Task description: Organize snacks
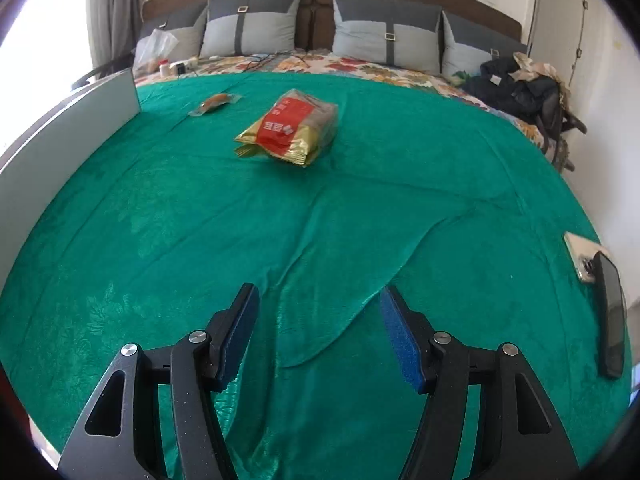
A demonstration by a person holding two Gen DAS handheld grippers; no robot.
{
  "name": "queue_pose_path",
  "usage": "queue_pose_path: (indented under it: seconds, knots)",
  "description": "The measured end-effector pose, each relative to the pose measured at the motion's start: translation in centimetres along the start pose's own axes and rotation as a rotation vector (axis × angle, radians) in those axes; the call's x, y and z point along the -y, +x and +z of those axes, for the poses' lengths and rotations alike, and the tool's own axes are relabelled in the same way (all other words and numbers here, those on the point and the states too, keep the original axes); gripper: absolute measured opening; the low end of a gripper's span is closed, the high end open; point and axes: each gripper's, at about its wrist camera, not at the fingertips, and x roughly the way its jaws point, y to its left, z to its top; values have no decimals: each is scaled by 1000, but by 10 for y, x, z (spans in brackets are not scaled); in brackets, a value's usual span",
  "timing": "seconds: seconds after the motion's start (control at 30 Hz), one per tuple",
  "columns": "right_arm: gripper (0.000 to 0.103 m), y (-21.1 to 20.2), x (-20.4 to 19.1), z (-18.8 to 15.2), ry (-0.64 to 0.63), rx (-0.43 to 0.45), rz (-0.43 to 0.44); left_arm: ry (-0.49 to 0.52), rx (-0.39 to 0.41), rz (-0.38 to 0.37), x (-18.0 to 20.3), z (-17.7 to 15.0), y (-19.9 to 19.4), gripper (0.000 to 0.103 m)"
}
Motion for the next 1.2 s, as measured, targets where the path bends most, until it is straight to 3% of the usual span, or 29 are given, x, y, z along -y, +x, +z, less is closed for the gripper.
queue_pose_path:
  seconds: [0.17, 0.33, 0.5, 0.63, 1.0, 1.2]
  knots:
    - [72, 16, 3, 11, -31, -27, -61, 42, -123, 104, 15, -14, 80, 102]
    - [74, 30, 24, 9, 19, -73, -44, 65, -103, 210, 16, -10, 110, 103]
    - [83, 36, 41, 9, 119, -71, -19, 55, -52, 212, 12, -1, 118, 103]
    - [87, 38, 42, 8, 124, -70, -31, 60, -7, 220, 12, -2, 121, 103]
    - [92, 41, 45, 9, 130, -75, -28, 68, -10, 211, 9, 10, 127, 103]
    - [92, 41, 44, 9, 130, -75, -28, 104, -54, 180, -3, 48, 149, 103]
